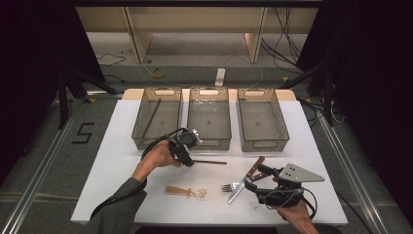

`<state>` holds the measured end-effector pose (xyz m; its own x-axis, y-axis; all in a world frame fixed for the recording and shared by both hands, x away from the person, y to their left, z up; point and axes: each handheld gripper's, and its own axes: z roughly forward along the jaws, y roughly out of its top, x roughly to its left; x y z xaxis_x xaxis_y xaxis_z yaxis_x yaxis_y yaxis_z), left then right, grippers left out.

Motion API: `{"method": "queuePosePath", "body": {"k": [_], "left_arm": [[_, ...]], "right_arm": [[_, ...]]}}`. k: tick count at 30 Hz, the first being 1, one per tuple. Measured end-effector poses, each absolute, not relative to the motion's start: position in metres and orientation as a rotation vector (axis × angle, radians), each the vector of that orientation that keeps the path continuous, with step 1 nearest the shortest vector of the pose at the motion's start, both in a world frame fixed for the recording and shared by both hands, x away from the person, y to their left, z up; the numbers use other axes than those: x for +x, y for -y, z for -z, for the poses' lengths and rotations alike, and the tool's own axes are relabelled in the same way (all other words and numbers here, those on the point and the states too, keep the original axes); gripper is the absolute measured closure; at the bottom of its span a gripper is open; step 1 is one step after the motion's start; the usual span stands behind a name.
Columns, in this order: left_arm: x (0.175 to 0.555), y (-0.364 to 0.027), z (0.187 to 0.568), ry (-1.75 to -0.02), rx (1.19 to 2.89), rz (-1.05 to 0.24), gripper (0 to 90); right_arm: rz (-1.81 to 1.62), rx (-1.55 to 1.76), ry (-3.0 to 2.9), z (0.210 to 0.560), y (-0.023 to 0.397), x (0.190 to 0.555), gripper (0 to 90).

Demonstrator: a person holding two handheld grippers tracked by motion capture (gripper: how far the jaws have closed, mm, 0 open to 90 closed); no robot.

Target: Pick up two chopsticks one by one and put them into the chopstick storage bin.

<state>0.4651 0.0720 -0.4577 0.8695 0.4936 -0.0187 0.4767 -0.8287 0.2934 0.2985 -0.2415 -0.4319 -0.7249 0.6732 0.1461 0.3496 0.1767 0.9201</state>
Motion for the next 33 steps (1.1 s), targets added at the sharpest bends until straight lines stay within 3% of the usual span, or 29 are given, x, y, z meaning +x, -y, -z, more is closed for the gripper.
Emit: {"method": "queuePosePath", "body": {"k": [10,21,33], "left_arm": [[0.4665,-0.0724,0.4606,-0.744,2.764,-0.084,56.3],[0.4641,-0.0711,0.4585,-0.710,2.829,-0.055,70.1],[0.4635,-0.0735,0.4587,-0.650,2.839,-0.028,78.3]], "right_arm": [[-1.564,0.977,-2.165,0.4320,0.2414,0.2986,25.5],[-1.563,0.976,-2.166,0.4319,0.2413,0.2985,25.6],[-1.560,0.978,-2.169,0.4319,0.2412,0.2984,25.6]]}}
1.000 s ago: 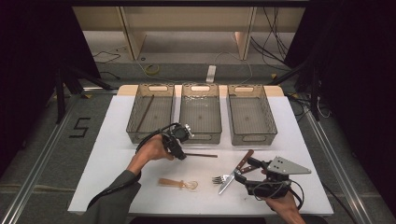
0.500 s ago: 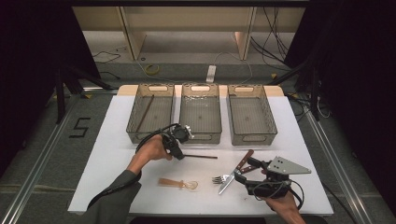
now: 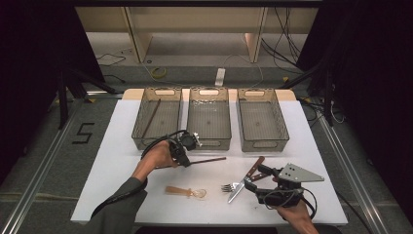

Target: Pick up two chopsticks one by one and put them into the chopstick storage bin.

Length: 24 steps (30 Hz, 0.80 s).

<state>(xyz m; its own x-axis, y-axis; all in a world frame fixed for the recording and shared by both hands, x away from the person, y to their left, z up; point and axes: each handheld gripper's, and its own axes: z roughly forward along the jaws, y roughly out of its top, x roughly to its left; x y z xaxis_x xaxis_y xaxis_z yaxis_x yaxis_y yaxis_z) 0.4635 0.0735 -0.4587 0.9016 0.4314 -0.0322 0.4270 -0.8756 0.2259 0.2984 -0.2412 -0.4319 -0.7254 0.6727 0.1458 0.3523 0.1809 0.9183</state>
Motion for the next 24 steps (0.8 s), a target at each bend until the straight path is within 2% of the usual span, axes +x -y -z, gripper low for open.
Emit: {"method": "queuePosePath", "body": {"k": [7,24], "left_arm": [[0.4637,-0.0754,0.4592,-0.607,2.833,-0.016,83.2],[0.4603,-0.0767,0.4568,-0.533,2.838,-0.049,85.0]], "right_arm": [[-1.559,0.978,-2.169,0.4319,0.2412,0.2985,25.6],[-1.560,0.979,-2.171,0.4320,0.2413,0.2986,25.7]]}}
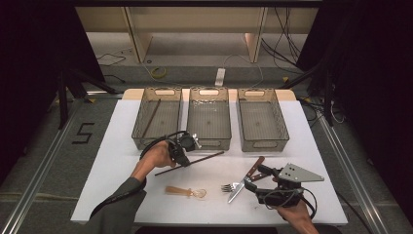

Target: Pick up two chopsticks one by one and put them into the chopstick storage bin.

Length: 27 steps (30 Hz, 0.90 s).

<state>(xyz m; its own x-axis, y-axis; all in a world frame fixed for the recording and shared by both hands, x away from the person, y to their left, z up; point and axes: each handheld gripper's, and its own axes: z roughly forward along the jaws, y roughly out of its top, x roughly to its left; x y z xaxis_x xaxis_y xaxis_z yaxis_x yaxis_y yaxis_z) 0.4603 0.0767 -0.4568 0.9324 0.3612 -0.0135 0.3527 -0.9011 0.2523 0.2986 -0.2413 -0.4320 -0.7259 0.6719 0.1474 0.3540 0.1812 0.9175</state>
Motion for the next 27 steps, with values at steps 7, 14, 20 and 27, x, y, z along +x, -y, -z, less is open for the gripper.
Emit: {"method": "queuePosePath", "body": {"k": [7,14,20,27], "left_arm": [[0.454,-0.079,0.437,-0.509,2.803,-0.079,85.0],[0.450,-0.082,0.418,-0.496,2.755,-0.081,85.0],[0.448,-0.085,0.409,-0.527,2.705,-0.096,85.0],[0.450,-0.097,0.393,-0.547,2.653,-0.133,85.0]], "right_arm": [[-1.562,0.974,-2.175,0.432,0.241,0.298,25.8],[-1.561,0.973,-2.173,0.432,0.241,0.298,25.8],[-1.562,0.971,-2.173,0.432,0.241,0.298,25.8],[-1.561,0.970,-2.173,0.432,0.241,0.298,25.8]]}}
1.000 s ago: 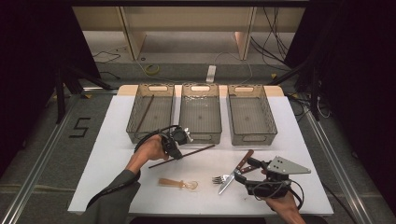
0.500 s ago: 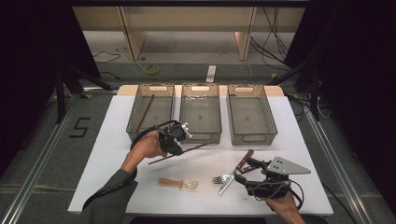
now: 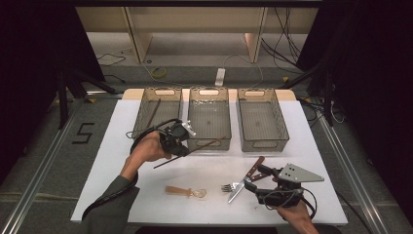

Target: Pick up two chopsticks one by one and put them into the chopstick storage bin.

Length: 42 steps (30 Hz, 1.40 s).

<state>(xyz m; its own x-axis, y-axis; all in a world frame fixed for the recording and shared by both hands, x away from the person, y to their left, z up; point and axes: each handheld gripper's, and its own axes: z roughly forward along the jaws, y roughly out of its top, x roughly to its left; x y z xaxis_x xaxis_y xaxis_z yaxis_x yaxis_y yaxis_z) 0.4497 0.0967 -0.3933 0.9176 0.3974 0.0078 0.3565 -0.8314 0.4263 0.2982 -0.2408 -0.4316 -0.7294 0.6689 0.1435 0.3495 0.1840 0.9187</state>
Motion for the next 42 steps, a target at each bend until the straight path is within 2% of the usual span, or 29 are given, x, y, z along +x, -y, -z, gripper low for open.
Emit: {"method": "queuePosePath", "body": {"k": [21,36,42], "left_arm": [[0.468,-0.181,0.351,-0.851,2.309,-0.308,85.0],[0.495,-0.198,0.346,-1.023,2.176,-0.380,84.9],[0.510,-0.201,0.344,-1.082,2.175,-0.415,84.9]], "right_arm": [[-1.557,0.971,-2.175,0.432,0.241,0.299,25.8],[-1.561,0.980,-2.168,0.432,0.242,0.300,25.8],[-1.569,0.979,-2.167,0.432,0.243,0.299,25.7]]}}
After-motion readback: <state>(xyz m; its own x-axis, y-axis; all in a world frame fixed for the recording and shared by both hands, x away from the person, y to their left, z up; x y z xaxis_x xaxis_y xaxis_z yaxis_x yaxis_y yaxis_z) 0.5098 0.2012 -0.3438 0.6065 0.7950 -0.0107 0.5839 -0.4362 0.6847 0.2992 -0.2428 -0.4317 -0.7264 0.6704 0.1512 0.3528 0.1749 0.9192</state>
